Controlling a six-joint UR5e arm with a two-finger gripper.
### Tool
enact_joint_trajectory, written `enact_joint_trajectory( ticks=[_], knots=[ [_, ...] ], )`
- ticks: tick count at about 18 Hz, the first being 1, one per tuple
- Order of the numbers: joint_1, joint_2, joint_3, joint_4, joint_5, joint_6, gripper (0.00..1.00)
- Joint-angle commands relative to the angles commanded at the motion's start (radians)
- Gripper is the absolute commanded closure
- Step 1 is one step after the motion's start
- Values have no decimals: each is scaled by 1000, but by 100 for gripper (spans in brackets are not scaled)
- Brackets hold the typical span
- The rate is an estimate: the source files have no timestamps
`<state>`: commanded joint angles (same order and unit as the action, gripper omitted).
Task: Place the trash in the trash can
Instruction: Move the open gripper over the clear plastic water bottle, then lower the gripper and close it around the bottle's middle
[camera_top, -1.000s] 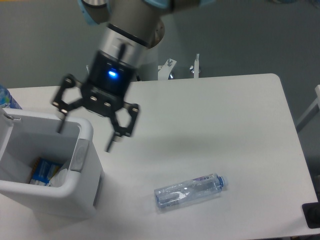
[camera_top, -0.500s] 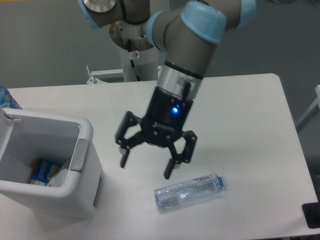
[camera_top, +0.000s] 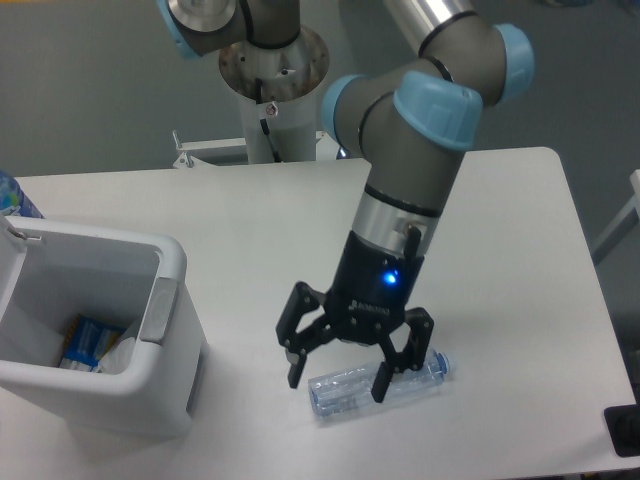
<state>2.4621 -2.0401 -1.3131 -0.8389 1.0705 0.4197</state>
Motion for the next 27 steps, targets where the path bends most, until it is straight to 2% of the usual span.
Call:
enact_joint_trajectory(
  ticks=[4,9,12,17,20,24,27],
  knots=[
    [-3,-17,-9,-77,31,227,0],
    [-57,-49,2,-169,258,402,0],
    [-87,-81,-6,-167,302,413,0],
    [-112,-106,-25,-190,322,557,0],
    [-117,-126,-28,-212,324,616,4],
    [-161,-158,-25,-221,466,659,2],
    [-167,-186,-23,-215,488,666,2]
  ],
)
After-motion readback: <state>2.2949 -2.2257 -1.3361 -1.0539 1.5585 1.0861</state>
